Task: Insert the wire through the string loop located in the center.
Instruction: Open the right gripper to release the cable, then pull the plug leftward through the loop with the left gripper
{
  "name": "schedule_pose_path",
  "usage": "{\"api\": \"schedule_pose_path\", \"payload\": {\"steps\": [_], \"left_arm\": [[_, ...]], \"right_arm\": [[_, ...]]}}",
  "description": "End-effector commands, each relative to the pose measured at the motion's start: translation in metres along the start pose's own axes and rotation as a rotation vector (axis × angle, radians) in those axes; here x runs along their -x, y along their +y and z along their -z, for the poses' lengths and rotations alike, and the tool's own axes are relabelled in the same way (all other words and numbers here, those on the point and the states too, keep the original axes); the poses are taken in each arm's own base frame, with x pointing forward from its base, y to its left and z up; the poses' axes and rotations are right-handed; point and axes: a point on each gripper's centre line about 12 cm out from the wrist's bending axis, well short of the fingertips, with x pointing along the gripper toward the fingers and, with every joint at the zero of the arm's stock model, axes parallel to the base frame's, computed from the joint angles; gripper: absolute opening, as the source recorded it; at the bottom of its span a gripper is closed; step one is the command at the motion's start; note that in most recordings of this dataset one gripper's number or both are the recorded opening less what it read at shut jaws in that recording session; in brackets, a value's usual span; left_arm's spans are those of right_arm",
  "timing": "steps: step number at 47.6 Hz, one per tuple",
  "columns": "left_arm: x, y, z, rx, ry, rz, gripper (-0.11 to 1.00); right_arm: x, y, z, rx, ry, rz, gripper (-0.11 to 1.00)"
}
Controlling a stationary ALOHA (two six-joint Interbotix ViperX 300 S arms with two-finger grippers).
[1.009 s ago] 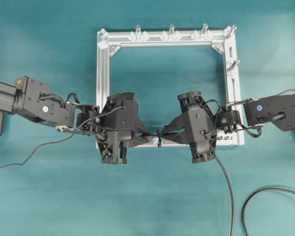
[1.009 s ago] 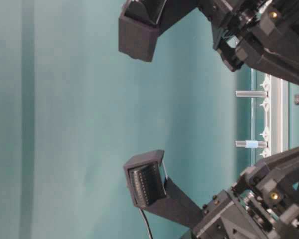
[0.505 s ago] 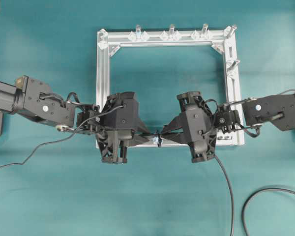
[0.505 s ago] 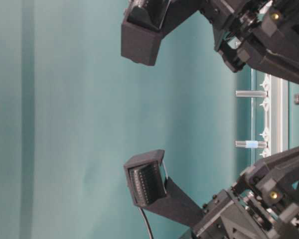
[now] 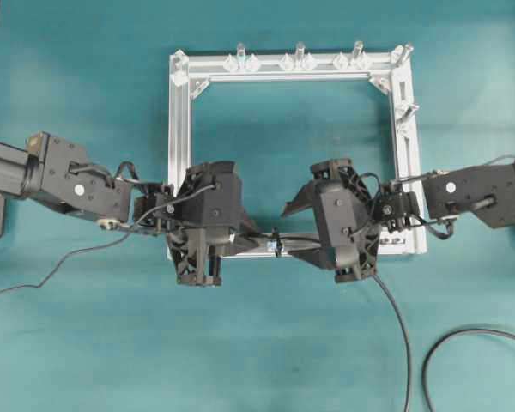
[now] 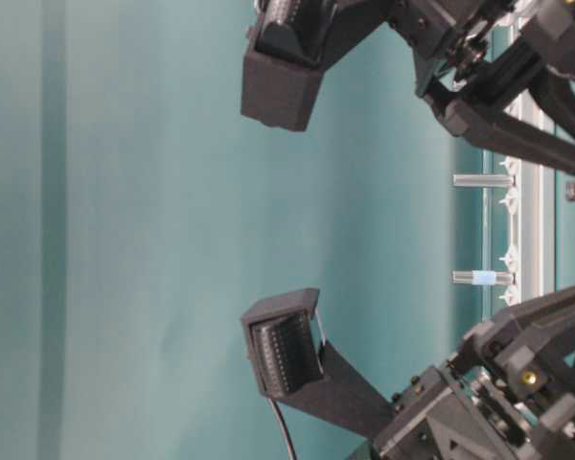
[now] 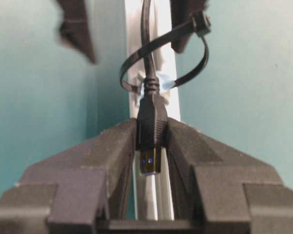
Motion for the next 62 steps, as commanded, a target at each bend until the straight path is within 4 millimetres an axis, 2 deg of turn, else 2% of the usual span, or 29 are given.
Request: {"api": "schedule_pose_path", "payload": {"steps": [1,10,24,62], "left_arm": [[0.005,0.002,-0.011,0.009,-0.026,-0.002,0.21],[0.006,0.003,-0.009,0.009,-0.011,-0.004,0.21],[0.006,0.004,-0.009,0.013,-0.01,-0.007,0.21],[0.06,0.005,0.017,0.031,0.091,-0.007,0.21]], "right_arm": [[0.009,0.001,-0.016,0.001,-0.043,0.0,0.75],[0.02,0.001,-0.013,0.001,-0.022,0.004,0.74],[0.022,0.0,-0.006,-0.001,-0.005,0.005,0.74],[0.025,0.0,0.003,0.002,0.015,0.005,0.74]]}}
